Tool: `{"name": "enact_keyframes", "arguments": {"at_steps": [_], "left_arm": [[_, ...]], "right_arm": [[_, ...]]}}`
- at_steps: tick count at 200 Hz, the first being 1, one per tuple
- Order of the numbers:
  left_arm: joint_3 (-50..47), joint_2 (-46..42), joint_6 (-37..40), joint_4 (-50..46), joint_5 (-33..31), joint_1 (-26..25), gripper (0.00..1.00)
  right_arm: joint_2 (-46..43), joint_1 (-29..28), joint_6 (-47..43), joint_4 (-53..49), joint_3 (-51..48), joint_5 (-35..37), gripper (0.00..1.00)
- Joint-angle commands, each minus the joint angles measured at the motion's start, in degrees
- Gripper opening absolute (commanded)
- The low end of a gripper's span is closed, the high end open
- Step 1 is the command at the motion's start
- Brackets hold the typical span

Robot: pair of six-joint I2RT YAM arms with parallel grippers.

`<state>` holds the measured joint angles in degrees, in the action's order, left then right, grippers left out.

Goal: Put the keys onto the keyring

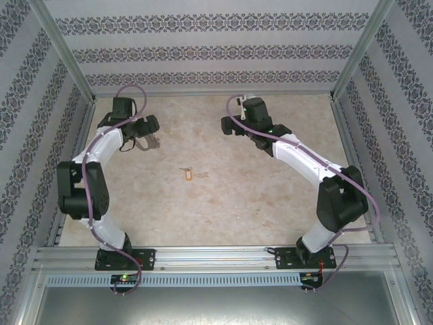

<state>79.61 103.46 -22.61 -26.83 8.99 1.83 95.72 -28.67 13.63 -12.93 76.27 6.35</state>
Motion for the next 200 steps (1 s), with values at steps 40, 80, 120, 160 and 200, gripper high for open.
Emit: {"name": "enact_keyframes", "arguments": {"at_steps": [40,80,120,160,200], "left_arm": [[13.1,13.7,-2.8,-13.2,-5.1,-1.9,0.86],[19.7,20.3,-2.8,-16.3,-6.3,-2.7,0.71],[21.9,23.1,-3.4,-17.3,-6.8,-3.0,0.63],[21.6,24.5,-3.4,-18.1,-6.0,-3.3,0.55],[16.3,22.1,-3.6,-16.0,-4.6,-3.5,0.49]], "right_arm": [[3.5,-0.3,-1.1,-6.7,6.3,-1.5,0.98],[2.5,0.7,-3.1,-7.9,6.6,-1.7,0.98],[0.9,2.5,-2.9,-8.0,4.6,-3.1,0.98],[0.5,3.9,-2.6,-8.0,3.7,-4.0,0.98],[0.3,4.3,-2.5,-8.2,3.3,-4.4,0.98]]}}
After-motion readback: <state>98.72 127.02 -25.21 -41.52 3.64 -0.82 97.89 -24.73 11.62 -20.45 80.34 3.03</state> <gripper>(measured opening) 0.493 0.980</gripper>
